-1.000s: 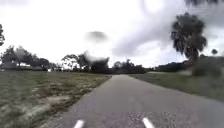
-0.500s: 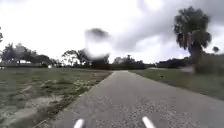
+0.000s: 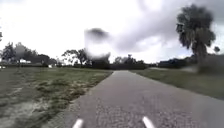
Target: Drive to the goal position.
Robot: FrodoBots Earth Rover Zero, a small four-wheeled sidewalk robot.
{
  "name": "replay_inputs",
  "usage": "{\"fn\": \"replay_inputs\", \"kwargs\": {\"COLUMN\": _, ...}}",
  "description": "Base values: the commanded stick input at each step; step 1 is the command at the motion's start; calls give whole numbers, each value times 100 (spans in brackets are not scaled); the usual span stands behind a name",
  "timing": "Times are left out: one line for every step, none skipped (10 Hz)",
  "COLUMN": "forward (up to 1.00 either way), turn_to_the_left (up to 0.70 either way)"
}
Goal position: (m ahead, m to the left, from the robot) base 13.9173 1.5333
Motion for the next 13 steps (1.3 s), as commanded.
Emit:
{"fn": "replay_inputs", "kwargs": {"forward": 70, "turn_to_the_left": 0}}
{"fn": "replay_inputs", "kwargs": {"forward": 70, "turn_to_the_left": 0}}
{"fn": "replay_inputs", "kwargs": {"forward": 70, "turn_to_the_left": 0}}
{"fn": "replay_inputs", "kwargs": {"forward": 70, "turn_to_the_left": 0}}
{"fn": "replay_inputs", "kwargs": {"forward": 70, "turn_to_the_left": 0}}
{"fn": "replay_inputs", "kwargs": {"forward": 70, "turn_to_the_left": 0}}
{"fn": "replay_inputs", "kwargs": {"forward": 70, "turn_to_the_left": 0}}
{"fn": "replay_inputs", "kwargs": {"forward": 70, "turn_to_the_left": -3}}
{"fn": "replay_inputs", "kwargs": {"forward": 70, "turn_to_the_left": -10}}
{"fn": "replay_inputs", "kwargs": {"forward": 70, "turn_to_the_left": -7}}
{"fn": "replay_inputs", "kwargs": {"forward": 70, "turn_to_the_left": -3}}
{"fn": "replay_inputs", "kwargs": {"forward": 70, "turn_to_the_left": 0}}
{"fn": "replay_inputs", "kwargs": {"forward": 70, "turn_to_the_left": 0}}
